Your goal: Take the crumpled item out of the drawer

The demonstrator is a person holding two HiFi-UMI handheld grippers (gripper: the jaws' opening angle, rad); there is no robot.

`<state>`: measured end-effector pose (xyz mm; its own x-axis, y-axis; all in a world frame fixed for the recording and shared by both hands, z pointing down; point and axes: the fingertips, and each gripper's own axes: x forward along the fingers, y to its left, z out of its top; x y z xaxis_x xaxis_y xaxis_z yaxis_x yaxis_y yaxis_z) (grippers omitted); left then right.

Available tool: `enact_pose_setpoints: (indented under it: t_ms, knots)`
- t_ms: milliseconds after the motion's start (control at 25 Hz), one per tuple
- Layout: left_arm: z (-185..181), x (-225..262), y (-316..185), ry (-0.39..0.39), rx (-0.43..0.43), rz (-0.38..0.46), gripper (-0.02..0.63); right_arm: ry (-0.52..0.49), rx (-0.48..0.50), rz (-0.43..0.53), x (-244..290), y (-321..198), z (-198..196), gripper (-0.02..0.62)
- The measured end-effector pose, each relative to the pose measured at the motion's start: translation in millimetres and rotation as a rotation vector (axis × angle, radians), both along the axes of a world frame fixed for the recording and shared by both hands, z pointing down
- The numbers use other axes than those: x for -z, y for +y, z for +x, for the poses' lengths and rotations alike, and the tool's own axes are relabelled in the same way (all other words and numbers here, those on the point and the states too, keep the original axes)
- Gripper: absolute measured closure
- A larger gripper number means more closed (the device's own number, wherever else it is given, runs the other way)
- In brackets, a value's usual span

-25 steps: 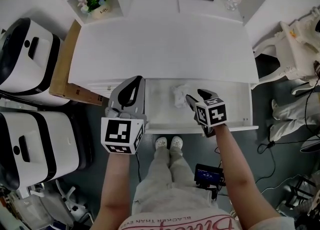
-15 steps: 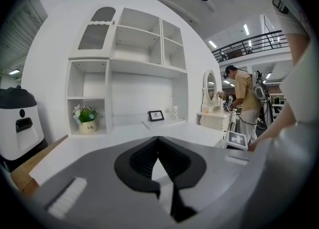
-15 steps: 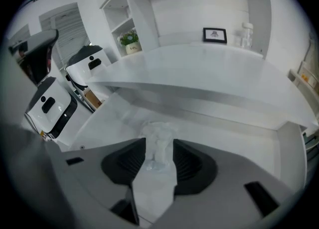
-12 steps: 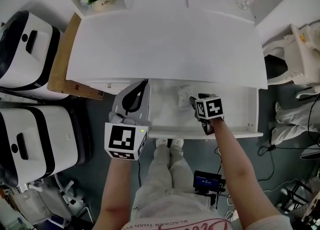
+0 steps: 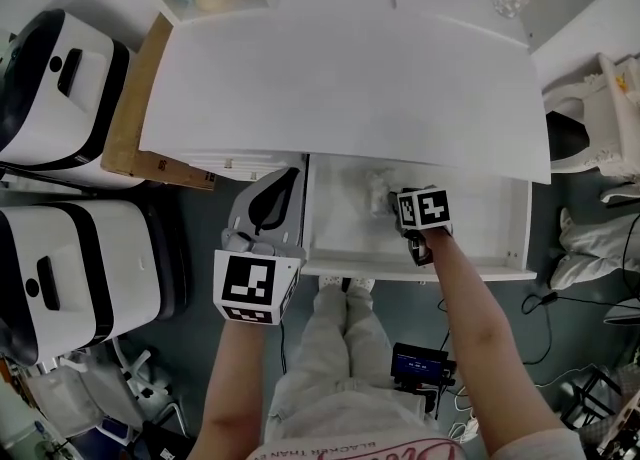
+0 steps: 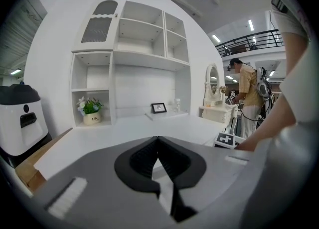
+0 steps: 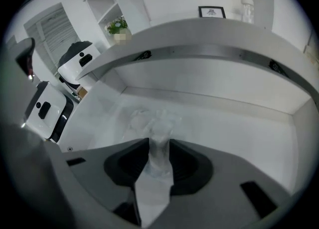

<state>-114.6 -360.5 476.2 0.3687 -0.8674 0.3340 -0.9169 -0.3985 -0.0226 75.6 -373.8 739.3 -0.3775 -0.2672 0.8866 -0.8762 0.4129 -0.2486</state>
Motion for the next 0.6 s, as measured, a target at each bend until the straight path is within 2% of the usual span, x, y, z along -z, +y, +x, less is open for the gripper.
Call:
enact_pose_setpoints:
  t_ms: [120, 280, 600]
  knots:
    - [-3.7, -0.4, 1.4, 0.000, 0.006, -0.003, 0.595, -0.023, -0.033, -0.023, -1.7, -0.2, -1.0, 0.469]
    - [-3.8, 0.3, 1.7, 0.003, 0.005, -0.002, 0.595, -0.029, -0.028, -0.020, 0.0, 1.2, -4.5, 0.529]
    - [-3.0, 11.1, 1.0, 0.010, -0.002, 0.015, 0.595, -0.009, 0.008, 0.014, 16.5, 5.1, -5.7, 0.541]
